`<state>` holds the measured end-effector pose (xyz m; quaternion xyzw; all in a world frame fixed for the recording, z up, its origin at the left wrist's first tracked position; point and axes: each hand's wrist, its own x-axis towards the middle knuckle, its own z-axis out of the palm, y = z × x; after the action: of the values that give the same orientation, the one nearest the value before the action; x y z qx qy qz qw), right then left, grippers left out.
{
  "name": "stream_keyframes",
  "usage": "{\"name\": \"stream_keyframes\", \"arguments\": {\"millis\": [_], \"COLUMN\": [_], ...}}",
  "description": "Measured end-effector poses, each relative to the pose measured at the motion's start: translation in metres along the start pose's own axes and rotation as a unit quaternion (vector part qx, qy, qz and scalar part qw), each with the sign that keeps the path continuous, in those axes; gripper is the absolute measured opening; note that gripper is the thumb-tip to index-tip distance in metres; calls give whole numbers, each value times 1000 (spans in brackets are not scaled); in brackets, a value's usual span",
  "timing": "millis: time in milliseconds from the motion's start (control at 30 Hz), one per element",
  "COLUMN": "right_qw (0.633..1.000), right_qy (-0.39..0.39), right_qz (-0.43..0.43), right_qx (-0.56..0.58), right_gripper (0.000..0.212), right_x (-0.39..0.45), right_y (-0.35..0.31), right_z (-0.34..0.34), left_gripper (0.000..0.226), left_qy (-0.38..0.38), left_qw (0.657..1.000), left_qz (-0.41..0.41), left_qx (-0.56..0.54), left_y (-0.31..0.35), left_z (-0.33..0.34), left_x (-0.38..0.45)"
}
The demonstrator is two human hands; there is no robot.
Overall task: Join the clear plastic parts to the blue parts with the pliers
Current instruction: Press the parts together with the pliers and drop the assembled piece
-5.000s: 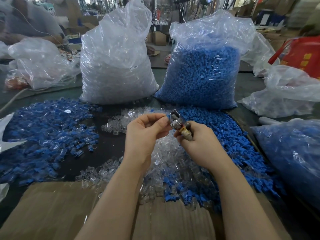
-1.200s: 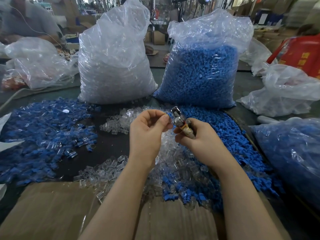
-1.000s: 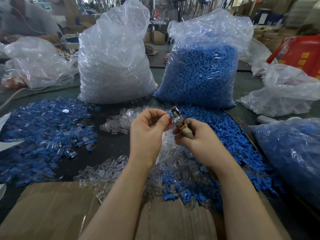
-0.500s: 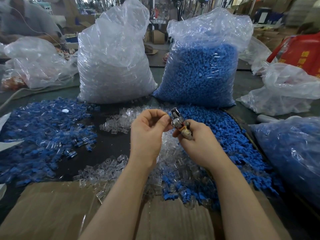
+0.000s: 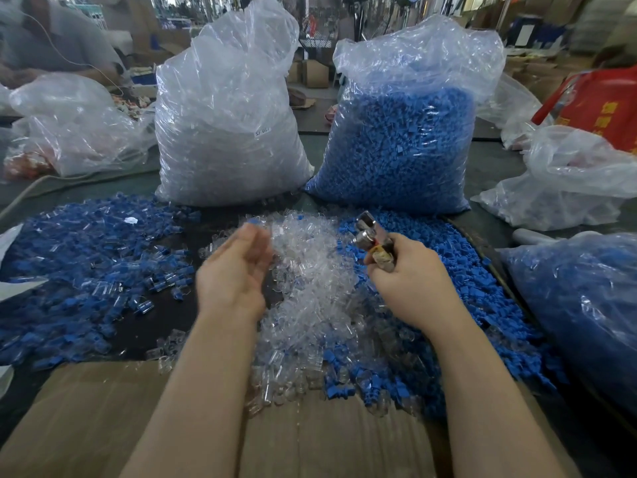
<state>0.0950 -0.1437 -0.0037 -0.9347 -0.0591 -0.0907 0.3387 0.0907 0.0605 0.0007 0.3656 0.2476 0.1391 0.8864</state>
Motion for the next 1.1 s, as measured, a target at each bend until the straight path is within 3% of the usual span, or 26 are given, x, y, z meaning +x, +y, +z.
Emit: {"name": "stream_keyframes", "arguments": {"millis": [100,200,367,467,533,600,633,700,767,867,900,967,1100], "right_qw": [999,995,986,982,979,975,972,967,960,956,956,957,957], "right_qy": [6,1,14,8,-2,-20,-32,-58,-82,-87,-82,-66,-55], "right_qz": [34,61,107,128,138,147,154,170,185,193,191,185,178], "right_qx": [-32,-78,-126,-141,-151,-165,-172,-182,-193,-205,-208,-214,-221], "right_gripper": [13,16,19,21,20,19,18,15,15,16,15,14,15], "right_x": [2,3,2,3,2,1,0,-1,-1,-2,-2,-3,-4], "right_y": [9,16,24,25,24,24,24,23,22,20,19,18,19], "right_z": [-3,-6,-10,-12,-13,-13,-13,-13,-13,-10,-8,-5,-3], "left_gripper": [8,9,17,18,11,12,15,23,27,36,39,40,11], "left_qy": [98,147,178,162,130,88,60,-10,-83,-134,-144,-146,-122], "left_qw": [982,955,906,913,956,995,990,922,816,649,615,596,616], "left_qz": [-27,-36,-8,10,8,24,49,116,163,199,203,207,207], "left_qx": [-159,-256,-385,-375,-264,-28,114,369,549,722,748,762,750], "left_y": [20,35,46,45,42,38,35,24,10,-7,-11,-13,-9], "left_z": [-21,-43,-60,-60,-56,-47,-43,-37,-32,-29,-28,-27,-27], "left_x": [16,27,34,35,36,36,34,29,25,26,25,24,21]}}
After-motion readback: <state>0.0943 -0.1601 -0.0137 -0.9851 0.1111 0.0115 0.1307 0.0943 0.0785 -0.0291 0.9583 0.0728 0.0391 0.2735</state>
